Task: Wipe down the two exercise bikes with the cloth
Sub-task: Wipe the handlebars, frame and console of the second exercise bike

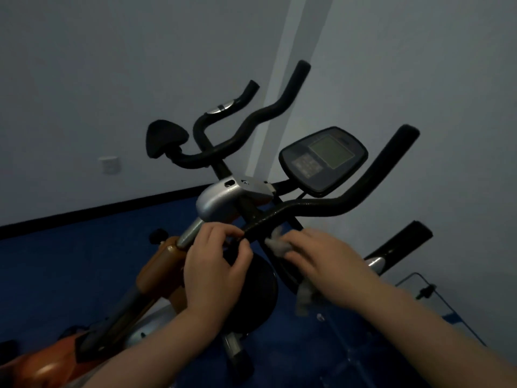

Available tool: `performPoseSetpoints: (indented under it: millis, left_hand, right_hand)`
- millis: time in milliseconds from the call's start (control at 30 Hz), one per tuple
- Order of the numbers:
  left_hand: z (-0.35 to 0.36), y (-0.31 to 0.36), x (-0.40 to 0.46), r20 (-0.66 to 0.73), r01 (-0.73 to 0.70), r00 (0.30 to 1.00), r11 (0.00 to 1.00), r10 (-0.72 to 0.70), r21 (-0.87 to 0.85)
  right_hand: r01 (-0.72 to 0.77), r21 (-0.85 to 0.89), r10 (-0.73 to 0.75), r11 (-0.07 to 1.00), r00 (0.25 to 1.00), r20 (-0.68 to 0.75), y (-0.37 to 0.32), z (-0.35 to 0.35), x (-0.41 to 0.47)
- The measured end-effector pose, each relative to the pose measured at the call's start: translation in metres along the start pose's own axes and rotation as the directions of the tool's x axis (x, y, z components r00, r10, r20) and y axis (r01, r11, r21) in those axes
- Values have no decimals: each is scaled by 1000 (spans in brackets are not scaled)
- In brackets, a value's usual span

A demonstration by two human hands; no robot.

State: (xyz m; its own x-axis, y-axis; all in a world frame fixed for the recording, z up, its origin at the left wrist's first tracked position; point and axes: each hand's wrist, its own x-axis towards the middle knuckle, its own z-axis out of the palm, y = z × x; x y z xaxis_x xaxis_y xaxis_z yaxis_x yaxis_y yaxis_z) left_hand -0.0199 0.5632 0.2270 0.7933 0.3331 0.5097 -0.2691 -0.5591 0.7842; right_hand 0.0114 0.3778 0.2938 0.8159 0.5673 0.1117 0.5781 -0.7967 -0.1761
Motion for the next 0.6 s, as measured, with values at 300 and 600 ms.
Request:
performPoseSetpoints:
  millis: [300, 600]
  left_hand:
    - [5, -14, -5, -26, 343, 931, 898, -363, -275]
    - [2, -15, -5, 68, 285, 959, 917, -277, -280]
  right_hand:
    - [181, 106, -165, 978, 976, -140, -36, 29, 75]
    - [34, -143, -67, 989, 971, -230, 12, -32, 64]
